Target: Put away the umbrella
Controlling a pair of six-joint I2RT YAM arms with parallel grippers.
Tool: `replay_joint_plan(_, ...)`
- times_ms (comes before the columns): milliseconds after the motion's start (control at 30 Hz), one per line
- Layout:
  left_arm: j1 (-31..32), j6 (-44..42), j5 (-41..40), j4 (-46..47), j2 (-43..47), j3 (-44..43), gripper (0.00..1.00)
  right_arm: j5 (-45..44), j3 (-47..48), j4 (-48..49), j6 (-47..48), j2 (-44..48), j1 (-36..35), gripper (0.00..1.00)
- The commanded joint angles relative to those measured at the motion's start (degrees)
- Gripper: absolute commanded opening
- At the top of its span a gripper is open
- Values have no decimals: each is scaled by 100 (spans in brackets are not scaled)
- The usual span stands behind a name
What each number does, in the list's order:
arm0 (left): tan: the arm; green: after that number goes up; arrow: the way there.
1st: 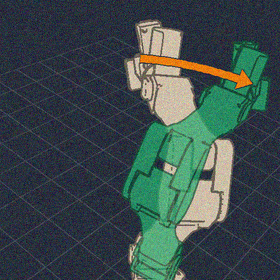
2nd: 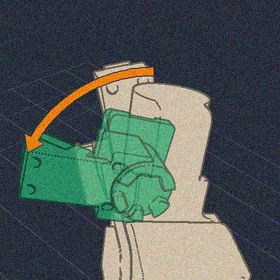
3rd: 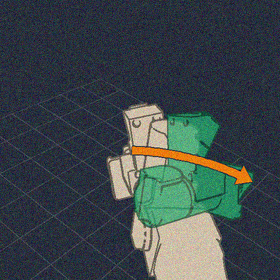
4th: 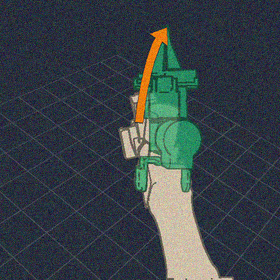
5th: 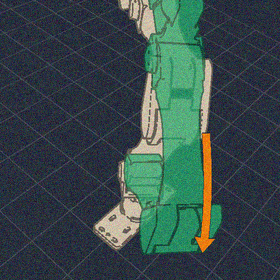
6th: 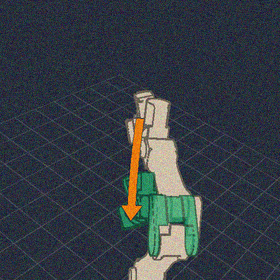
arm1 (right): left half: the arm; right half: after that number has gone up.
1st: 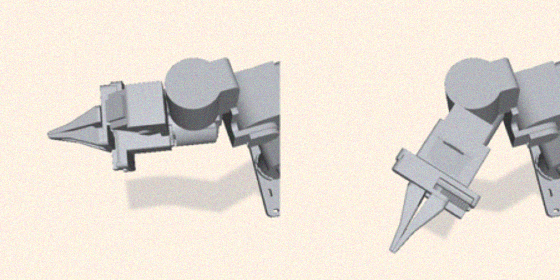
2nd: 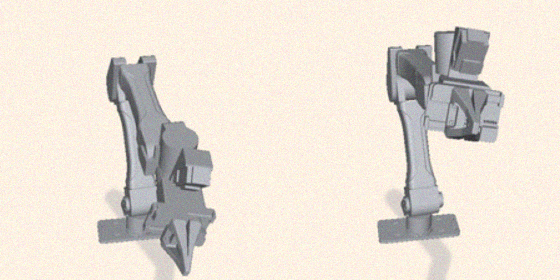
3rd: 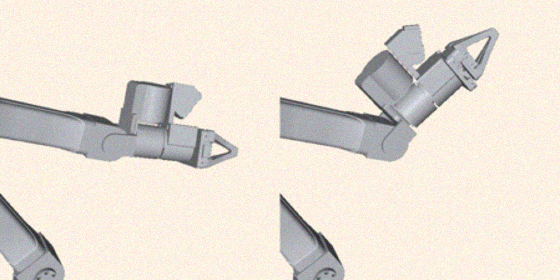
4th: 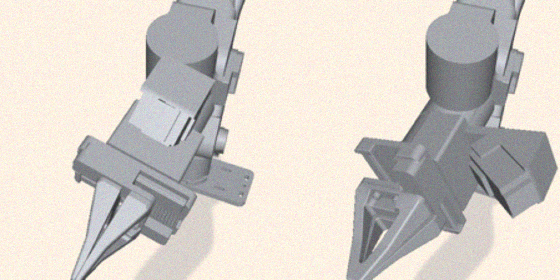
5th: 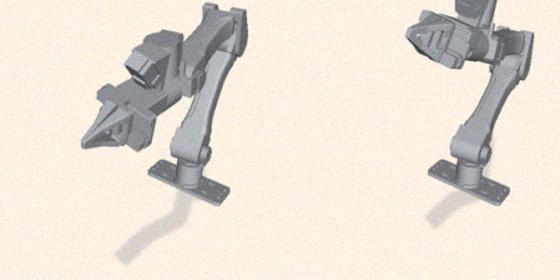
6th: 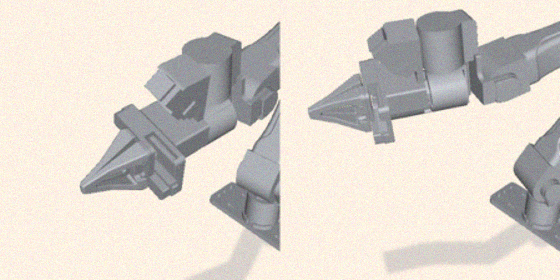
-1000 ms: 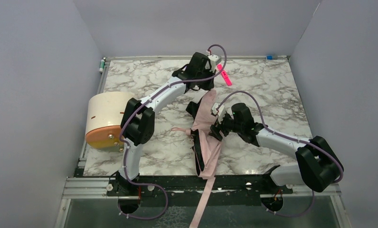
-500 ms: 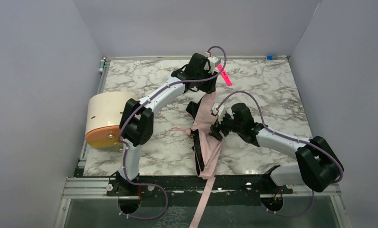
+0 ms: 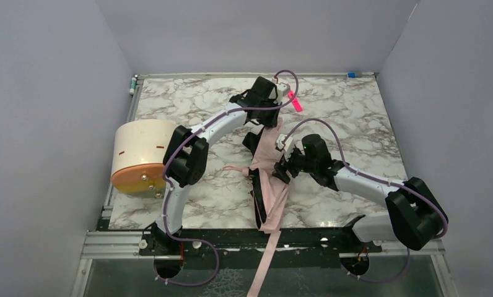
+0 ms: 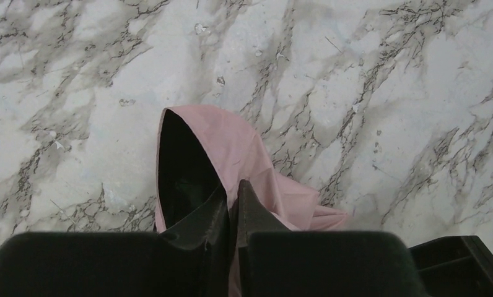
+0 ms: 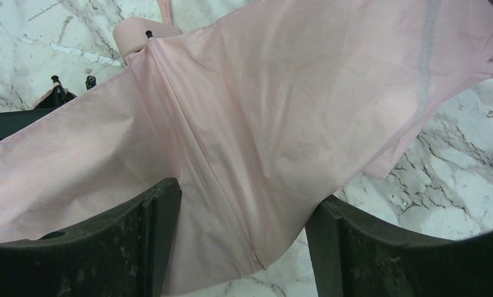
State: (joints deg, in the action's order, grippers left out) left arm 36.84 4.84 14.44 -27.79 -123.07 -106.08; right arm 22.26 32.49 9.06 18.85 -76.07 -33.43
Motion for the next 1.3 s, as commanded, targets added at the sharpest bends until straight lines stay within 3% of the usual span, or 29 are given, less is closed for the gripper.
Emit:
replay_joint_plan(0, 16, -51, 31, -32, 15, -275, 5, -59, 45, 112, -74, -23, -41, 75)
replay_joint_plan(67, 16, -40, 23, -25, 83, -313, 0, -65, 27, 154, -152, 39, -41, 76)
replay_joint_plan(200, 16, -65, 123, -12, 381, -297, 0, -140, 16, 293, -519, 331, -42, 86)
replay_joint_plan(333, 16, -27, 162, 88, 826, -80, 0, -172, 194, 17, -919, 725, -41, 89)
replay_joint_plan(633, 182, 321, 158, 633, 2163, 1346, 0, -1260, 284, -1057, -2824, 1995, -41, 85)
replay_joint_plan(767, 512, 686, -155, 1008, 2823, 2262, 0, -1810, 367, -1686, -3742, 2538, -46, 85)
replay_joint_plan(967, 1205, 1504, -790, 1839, 3891, 3802, 0, -2186, 328, -1880, -4179, 3199, -47, 84)
replay_joint_plan(1133, 1858, 2143, -1378, 2144, 4446, 4703, 0, -2821, 654, -2510, -4572, 3017, -42, 83)
replay_joint_plan(1267, 2380, 2575, -1915, 2413, 4806, 5322, 0, -2739, 858, -2825, -4657, 2665, -47, 83)
